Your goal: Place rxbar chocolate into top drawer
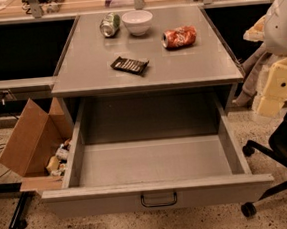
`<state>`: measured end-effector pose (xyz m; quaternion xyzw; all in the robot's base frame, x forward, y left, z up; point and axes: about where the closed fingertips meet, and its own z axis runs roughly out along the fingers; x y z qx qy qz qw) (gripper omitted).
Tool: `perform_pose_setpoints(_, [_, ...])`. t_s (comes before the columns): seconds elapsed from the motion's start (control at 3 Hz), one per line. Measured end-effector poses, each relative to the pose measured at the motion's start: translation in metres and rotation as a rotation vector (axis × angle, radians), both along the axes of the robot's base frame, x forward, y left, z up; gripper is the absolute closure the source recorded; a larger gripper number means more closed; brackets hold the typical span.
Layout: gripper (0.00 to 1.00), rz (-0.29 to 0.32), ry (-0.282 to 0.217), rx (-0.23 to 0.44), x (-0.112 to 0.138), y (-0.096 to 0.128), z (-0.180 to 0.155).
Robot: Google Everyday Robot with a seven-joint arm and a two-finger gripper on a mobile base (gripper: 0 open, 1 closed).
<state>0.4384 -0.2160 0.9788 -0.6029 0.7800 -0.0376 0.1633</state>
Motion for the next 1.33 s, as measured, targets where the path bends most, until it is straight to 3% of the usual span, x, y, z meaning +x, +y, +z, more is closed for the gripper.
perform_pose_setpoints(0.33, [0.0,0.0,0.0,0.0,0.0,0.0,0.0])
perform_pose_setpoints(0.67, [0.0,0.013,-0.021,0.033,0.017,0.009,0.003])
perform_pose_setpoints(1.33, [0.0,0.013,-0.047,0.267,0.095,0.056,-0.014])
